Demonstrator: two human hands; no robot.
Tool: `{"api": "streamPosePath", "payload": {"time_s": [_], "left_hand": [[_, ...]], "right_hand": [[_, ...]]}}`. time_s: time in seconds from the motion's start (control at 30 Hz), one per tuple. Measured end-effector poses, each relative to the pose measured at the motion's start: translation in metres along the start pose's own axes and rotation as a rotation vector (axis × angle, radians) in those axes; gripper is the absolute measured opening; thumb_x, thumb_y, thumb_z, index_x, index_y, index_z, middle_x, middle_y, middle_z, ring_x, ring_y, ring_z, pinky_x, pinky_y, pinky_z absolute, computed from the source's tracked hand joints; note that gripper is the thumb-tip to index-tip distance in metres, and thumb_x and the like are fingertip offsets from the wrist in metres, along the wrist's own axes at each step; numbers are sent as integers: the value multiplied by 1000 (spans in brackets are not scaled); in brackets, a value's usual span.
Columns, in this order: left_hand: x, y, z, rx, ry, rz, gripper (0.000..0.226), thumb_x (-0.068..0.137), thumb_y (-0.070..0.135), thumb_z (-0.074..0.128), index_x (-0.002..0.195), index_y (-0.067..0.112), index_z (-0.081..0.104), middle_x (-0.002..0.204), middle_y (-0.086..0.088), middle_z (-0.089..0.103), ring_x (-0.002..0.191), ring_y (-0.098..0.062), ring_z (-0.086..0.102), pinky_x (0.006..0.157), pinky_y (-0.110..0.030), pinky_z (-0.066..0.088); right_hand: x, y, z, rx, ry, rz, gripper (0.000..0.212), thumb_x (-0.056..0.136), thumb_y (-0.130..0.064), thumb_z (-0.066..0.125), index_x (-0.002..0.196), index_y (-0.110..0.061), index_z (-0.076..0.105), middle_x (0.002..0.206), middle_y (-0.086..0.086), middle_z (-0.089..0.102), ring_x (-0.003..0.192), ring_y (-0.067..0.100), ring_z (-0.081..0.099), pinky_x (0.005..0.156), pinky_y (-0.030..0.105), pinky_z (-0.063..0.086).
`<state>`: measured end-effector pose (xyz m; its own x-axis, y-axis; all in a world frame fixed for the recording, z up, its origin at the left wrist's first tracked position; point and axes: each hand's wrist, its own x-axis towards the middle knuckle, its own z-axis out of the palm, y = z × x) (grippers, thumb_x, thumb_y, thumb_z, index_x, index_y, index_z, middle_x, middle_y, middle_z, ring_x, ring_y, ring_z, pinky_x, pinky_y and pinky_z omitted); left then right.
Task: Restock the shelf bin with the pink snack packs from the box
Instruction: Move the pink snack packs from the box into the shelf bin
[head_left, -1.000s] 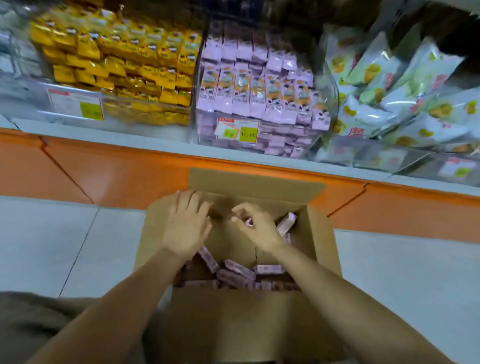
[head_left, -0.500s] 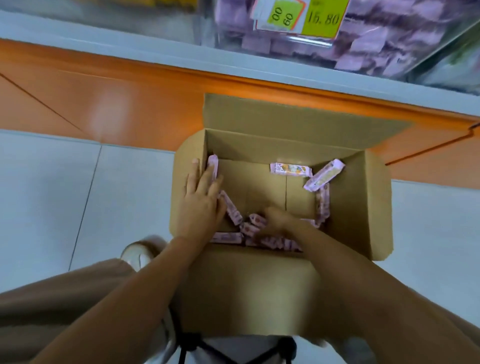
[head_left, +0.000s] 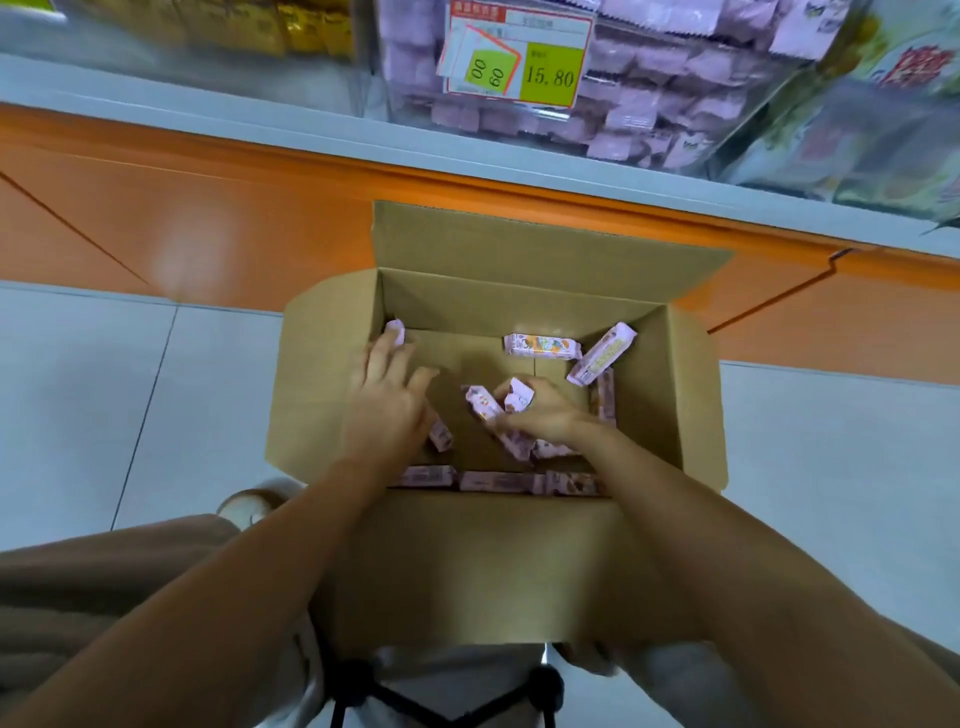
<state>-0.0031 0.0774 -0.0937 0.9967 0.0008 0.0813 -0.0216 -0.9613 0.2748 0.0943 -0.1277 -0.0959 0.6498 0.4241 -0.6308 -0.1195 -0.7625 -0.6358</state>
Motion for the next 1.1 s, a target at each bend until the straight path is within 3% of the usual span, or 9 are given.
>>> {"api": "streamPosePath", "payload": {"time_s": [0.07, 0.13, 0.23, 0.33, 0.53, 0.7, 0.87, 1.0, 1.1], "left_hand": [[9, 18, -1, -227, -58, -31, 43, 80, 28, 41, 108, 11, 68, 109, -11, 68, 110, -33, 54, 96, -40, 37], [17, 40, -10, -617, -228, -239, 45, 90, 36, 41, 119, 11, 63, 110, -6, 68, 104, -25, 59, 92, -34, 44], [24, 66, -22, -1130, -407, -525, 23, 95, 20, 58, 113, 7, 63, 100, -3, 66, 91, -11, 58, 80, -24, 45], [23, 74, -25, -1119, -319, -511, 19, 90, 13, 65, 106, 1, 64, 88, -8, 64, 77, -13, 56, 61, -19, 44], [21, 74, -37, -1097, -212, -567, 26, 78, 21, 79, 88, 20, 55, 88, -5, 67, 85, -22, 64, 80, -37, 50], [18, 86, -51, -1013, -223, -454, 18, 88, 27, 69, 91, 19, 53, 72, 10, 54, 68, -8, 50, 65, -24, 38], [12, 89, -65, -1191, -320, -443, 29, 97, 16, 48, 126, 19, 53, 111, 0, 63, 97, -15, 59, 64, -23, 49], [7, 87, -74, -1210, -251, -404, 38, 91, 5, 63, 127, 11, 53, 110, -8, 67, 103, -19, 62, 89, -30, 51], [4, 88, -84, -1250, -257, -417, 31, 88, 6, 67, 118, 6, 62, 98, -1, 70, 84, -6, 66, 70, -15, 51]], "right_hand": [[-9, -16, -18, 121, 21, -10, 29, 77, -21, 78, 101, -12, 66, 81, -7, 60, 67, -1, 54, 62, 12, 42], [-19, -27, -32, 211, 23, -25, 23, 81, -18, 74, 100, -9, 66, 76, -11, 61, 68, 1, 56, 62, 10, 43], [-32, -35, -41, 332, 34, -49, 11, 84, -5, 69, 87, -11, 61, 67, -14, 66, 65, 1, 60, 69, 13, 46], [-41, -40, -42, 354, 63, -79, 23, 81, -9, 72, 104, -7, 67, 92, 7, 71, 87, 17, 66, 91, 36, 49], [-65, -48, -43, 414, 86, -104, 38, 79, -24, 78, 112, -13, 62, 100, 13, 70, 93, 19, 65, 96, 46, 48], [-80, -55, -47, 416, 87, -173, 33, 83, -22, 74, 110, -5, 63, 111, 11, 70, 101, 21, 66, 99, 45, 49], [-92, -54, -53, 482, 179, -188, 25, 84, -17, 74, 102, -3, 65, 109, 15, 70, 103, 29, 67, 96, 48, 52], [-103, -58, -55, 517, 203, -207, 30, 85, -13, 72, 110, 0, 62, 108, 17, 69, 98, 26, 69, 90, 46, 55], [-111, -63, -54, 536, 224, -218, 37, 83, -11, 73, 115, 0, 58, 110, 18, 69, 95, 25, 69, 85, 44, 57]]}}
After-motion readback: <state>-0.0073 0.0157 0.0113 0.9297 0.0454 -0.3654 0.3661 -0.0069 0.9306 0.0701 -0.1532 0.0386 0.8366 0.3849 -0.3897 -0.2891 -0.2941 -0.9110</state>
